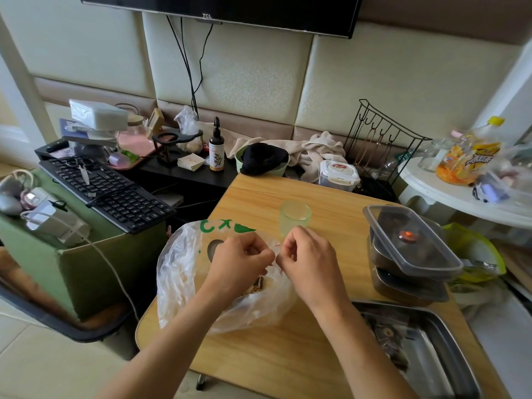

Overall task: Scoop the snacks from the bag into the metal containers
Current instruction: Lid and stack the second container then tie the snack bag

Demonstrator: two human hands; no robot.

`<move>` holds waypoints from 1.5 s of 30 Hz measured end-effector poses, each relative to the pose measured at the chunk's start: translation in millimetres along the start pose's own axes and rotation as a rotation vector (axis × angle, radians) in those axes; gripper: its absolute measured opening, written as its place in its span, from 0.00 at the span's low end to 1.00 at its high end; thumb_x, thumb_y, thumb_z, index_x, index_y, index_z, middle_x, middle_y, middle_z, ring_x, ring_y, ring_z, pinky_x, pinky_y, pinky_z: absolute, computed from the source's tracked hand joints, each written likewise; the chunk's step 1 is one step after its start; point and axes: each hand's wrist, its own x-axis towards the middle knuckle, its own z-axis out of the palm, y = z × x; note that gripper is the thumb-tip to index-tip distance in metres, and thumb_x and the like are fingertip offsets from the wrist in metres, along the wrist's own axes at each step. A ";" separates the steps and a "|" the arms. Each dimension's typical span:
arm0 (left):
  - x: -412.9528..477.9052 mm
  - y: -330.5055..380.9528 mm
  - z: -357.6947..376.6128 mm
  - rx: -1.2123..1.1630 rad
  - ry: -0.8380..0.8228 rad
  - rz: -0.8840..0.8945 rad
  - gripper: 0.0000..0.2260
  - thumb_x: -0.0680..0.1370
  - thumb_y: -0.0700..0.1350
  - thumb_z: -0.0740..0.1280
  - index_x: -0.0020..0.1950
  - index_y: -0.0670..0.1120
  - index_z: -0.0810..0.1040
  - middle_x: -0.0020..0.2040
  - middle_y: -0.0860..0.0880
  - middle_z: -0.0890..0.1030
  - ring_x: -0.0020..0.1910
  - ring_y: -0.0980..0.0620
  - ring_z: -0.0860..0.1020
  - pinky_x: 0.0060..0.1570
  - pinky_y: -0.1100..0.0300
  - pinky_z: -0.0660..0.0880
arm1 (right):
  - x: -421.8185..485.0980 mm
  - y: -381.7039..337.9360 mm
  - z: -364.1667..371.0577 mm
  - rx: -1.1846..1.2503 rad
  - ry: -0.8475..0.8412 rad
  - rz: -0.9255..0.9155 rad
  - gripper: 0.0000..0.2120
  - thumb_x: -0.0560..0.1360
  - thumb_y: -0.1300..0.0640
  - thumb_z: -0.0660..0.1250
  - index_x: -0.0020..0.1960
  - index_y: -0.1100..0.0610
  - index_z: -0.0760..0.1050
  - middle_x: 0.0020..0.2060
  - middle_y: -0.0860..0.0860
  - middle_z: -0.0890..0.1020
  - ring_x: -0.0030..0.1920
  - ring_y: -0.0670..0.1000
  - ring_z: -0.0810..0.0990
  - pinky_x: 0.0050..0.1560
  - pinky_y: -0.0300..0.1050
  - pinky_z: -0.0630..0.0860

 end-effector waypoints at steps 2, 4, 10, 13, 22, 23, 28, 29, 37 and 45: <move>2.4 -3.3 3.2 0.122 0.071 0.106 0.05 0.72 0.42 0.71 0.37 0.47 0.78 0.28 0.51 0.79 0.26 0.59 0.73 0.29 0.63 0.72 | 0.3 -1.8 0.2 -0.007 -0.024 -0.010 0.10 0.76 0.61 0.72 0.42 0.54 0.71 0.39 0.47 0.76 0.38 0.49 0.75 0.37 0.45 0.74; 6.3 -9.9 3.0 0.266 0.121 0.208 0.07 0.70 0.44 0.70 0.35 0.49 0.73 0.28 0.54 0.74 0.27 0.57 0.69 0.29 0.63 0.68 | 0.1 -3.6 0.5 -0.003 -0.078 -0.016 0.09 0.78 0.62 0.70 0.45 0.54 0.70 0.39 0.48 0.77 0.38 0.50 0.76 0.35 0.41 0.70; 6.1 -15.0 3.0 0.591 0.187 0.452 0.06 0.70 0.52 0.59 0.42 0.51 0.68 0.36 0.57 0.68 0.35 0.52 0.68 0.41 0.57 0.66 | 1.7 -3.6 -1.9 -0.040 -0.115 0.013 0.08 0.79 0.64 0.67 0.50 0.53 0.70 0.42 0.49 0.80 0.41 0.51 0.77 0.36 0.41 0.69; 5.4 -16.7 -2.3 0.453 -0.089 0.493 0.22 0.71 0.57 0.62 0.63 0.52 0.68 0.58 0.56 0.70 0.59 0.54 0.69 0.61 0.59 0.64 | 0.7 5.9 -3.4 0.109 -0.131 0.078 0.07 0.78 0.62 0.70 0.49 0.53 0.74 0.41 0.47 0.82 0.41 0.49 0.81 0.42 0.48 0.79; 13.5 -29.3 2.6 0.416 -0.133 0.449 0.26 0.70 0.68 0.67 0.58 0.52 0.68 0.47 0.60 0.79 0.46 0.56 0.78 0.55 0.51 0.74 | -1.6 11.1 -11.4 0.584 -0.164 0.184 0.05 0.79 0.59 0.71 0.46 0.51 0.78 0.40 0.49 0.84 0.39 0.54 0.84 0.43 0.55 0.83; 14.1 -29.9 2.7 0.426 -0.112 0.453 0.24 0.70 0.68 0.66 0.55 0.52 0.69 0.44 0.59 0.79 0.43 0.55 0.78 0.49 0.52 0.74 | -2.4 10.3 -12.0 0.574 -0.122 0.159 0.05 0.79 0.58 0.71 0.46 0.51 0.78 0.40 0.48 0.83 0.38 0.55 0.83 0.43 0.56 0.82; 14.3 -29.3 4.1 0.445 -0.030 0.431 0.18 0.75 0.60 0.73 0.51 0.51 0.69 0.40 0.56 0.78 0.37 0.54 0.76 0.36 0.58 0.71 | -3.9 5.7 -15.8 0.657 -0.151 0.117 0.06 0.83 0.56 0.68 0.48 0.54 0.81 0.33 0.43 0.82 0.29 0.51 0.79 0.34 0.49 0.77; 15.0 -28.8 4.4 0.445 -0.018 0.421 0.18 0.75 0.60 0.72 0.51 0.51 0.69 0.40 0.56 0.78 0.36 0.56 0.76 0.35 0.60 0.70 | -4.5 4.7 -15.1 0.643 -0.192 0.131 0.07 0.83 0.54 0.68 0.48 0.54 0.81 0.32 0.43 0.81 0.28 0.48 0.78 0.34 0.46 0.76; 13.3 -28.1 3.7 0.499 -0.043 0.375 0.19 0.75 0.63 0.72 0.49 0.55 0.66 0.38 0.58 0.74 0.36 0.61 0.72 0.33 0.61 0.67 | -3.1 9.2 -4.6 0.800 -0.335 0.365 0.08 0.81 0.50 0.71 0.48 0.54 0.84 0.36 0.49 0.85 0.29 0.49 0.73 0.33 0.37 0.72; 20.9 -31.5 -10.6 0.640 -0.068 0.283 0.20 0.74 0.59 0.74 0.56 0.52 0.70 0.42 0.54 0.80 0.40 0.51 0.79 0.43 0.50 0.80 | 1.5 17.2 -12.0 0.611 -0.135 0.221 0.07 0.83 0.49 0.68 0.48 0.49 0.80 0.35 0.50 0.86 0.23 0.47 0.73 0.31 0.49 0.74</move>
